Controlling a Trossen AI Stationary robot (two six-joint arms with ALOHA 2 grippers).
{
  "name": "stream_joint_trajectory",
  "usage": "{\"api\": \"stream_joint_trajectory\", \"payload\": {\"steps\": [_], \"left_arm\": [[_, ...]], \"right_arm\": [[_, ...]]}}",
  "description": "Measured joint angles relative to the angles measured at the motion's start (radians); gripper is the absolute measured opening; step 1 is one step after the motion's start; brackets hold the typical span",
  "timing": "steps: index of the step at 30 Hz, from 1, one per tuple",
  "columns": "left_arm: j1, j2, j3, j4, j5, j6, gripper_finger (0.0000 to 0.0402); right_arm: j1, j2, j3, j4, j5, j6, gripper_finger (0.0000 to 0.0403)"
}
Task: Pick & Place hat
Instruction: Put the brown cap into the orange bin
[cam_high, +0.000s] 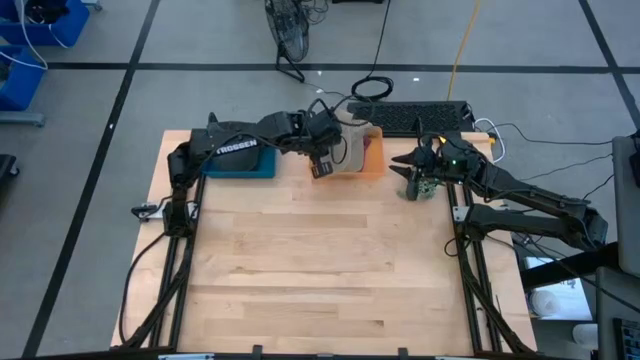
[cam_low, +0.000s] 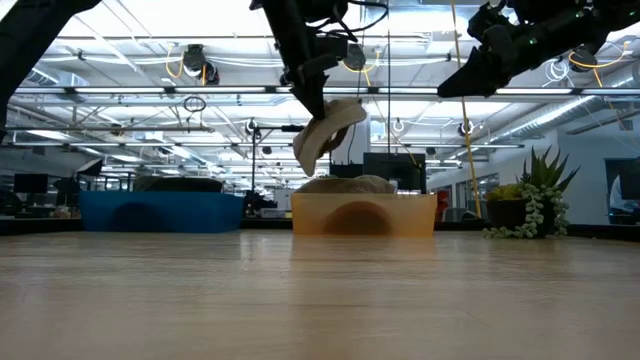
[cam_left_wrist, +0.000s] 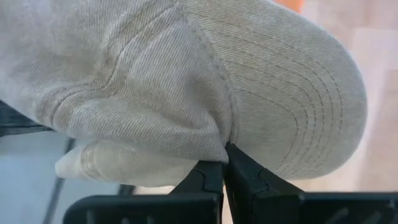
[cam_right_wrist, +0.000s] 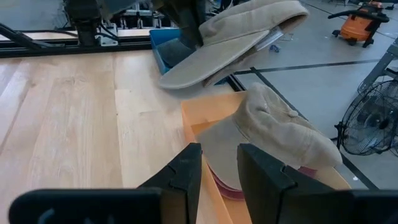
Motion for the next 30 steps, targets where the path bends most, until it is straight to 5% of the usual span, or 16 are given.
{"api": "stream_joint_trajectory", "payload": {"steps": [12,22,30], "left_arm": [[-0.168,-0.002,-0.085,-0.064,0.239,-0.182,0.0009],[-0.241,0.002,-0.300,0.138,0.256,-0.236,0.0007],[-0.239,0.000,-0.322,0.154,0.255,-0.263,0.0106]], "right_arm": [[0.000,0.000,-0.072,0.088,0.000,0.017,0.0093],[0.002,0.000,-0.072,0.133,-0.006,0.098,0.0093],[0.002,0.000,-0.072,0.129,-0.059,0.105,0.0093]]}}
